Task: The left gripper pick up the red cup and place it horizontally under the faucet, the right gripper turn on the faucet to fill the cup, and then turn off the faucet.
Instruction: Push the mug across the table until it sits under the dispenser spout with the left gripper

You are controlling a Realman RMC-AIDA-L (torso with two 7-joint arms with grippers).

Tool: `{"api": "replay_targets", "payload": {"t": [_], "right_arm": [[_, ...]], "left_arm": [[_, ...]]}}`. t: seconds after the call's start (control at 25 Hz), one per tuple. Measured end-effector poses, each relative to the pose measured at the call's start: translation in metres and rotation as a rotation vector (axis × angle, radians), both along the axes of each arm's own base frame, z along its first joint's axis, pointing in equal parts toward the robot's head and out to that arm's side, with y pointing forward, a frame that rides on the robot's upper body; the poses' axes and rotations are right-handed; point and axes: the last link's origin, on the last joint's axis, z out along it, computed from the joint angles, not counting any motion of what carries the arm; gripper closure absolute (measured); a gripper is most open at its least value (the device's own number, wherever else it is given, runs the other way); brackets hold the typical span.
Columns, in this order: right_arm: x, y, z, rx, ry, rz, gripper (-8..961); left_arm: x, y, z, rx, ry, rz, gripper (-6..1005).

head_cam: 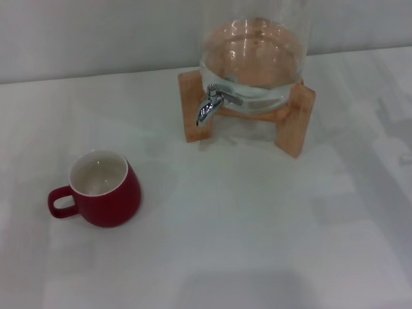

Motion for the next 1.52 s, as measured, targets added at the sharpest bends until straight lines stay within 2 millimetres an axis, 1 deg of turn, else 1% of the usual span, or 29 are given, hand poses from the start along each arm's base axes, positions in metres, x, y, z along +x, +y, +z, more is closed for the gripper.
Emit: {"api": "replay_targets", "payload": {"t": [0.48, 0.52, 0.76, 1.52], "right_arm": [[-0.001, 0.001, -0.002, -0.015, -0.005, 0.001, 295], [-0.001, 0.001, -0.002, -0.016, -0.005, 0.000, 295], [0.000, 0.002, -0.003, -0.020, -0.005, -0.004, 294], [0.001, 0.006, -0.002, -0.028, -0.016, -0.018, 294]], "left_arm": [[-0.002, -0.015, -0.014, -0.066, 0.018, -0.007, 116], [-0.003, -0.020, -0.017, -0.080, 0.023, -0.008, 116], [-0.005, -0.030, -0.020, -0.086, 0.027, -0.011, 116], [-0.003, -0.051, -0.040, -0.177, 0.034, -0.039, 115]]}}
